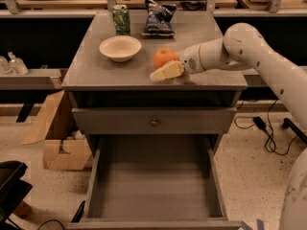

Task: Place orange into middle drawer

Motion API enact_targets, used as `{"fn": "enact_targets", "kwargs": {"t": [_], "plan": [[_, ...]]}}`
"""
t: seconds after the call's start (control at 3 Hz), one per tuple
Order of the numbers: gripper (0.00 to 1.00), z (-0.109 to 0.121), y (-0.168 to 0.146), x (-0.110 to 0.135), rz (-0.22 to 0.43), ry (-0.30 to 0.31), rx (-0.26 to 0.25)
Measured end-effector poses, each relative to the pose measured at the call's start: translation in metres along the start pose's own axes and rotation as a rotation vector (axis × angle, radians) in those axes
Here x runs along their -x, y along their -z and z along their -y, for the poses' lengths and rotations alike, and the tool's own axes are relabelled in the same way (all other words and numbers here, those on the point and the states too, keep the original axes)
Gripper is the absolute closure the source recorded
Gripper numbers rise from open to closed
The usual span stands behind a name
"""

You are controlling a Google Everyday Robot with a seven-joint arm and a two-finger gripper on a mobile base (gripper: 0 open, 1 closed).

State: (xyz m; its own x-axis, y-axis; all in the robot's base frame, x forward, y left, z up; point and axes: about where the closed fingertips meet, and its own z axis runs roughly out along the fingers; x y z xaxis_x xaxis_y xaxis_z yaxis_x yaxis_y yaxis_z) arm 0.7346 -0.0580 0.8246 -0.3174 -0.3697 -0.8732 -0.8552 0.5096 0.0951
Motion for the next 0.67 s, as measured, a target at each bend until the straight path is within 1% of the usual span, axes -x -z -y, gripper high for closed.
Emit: {"fn": "enact_targets", "kwargs": {"t": [0.33,0.67], "plan": [[0.0,0.0,0.0,0.0,0.0,0.0,0.0],[0.12,-0.0012,-0.0026,-0.0002,-0.001,0.0,0.004]]}}
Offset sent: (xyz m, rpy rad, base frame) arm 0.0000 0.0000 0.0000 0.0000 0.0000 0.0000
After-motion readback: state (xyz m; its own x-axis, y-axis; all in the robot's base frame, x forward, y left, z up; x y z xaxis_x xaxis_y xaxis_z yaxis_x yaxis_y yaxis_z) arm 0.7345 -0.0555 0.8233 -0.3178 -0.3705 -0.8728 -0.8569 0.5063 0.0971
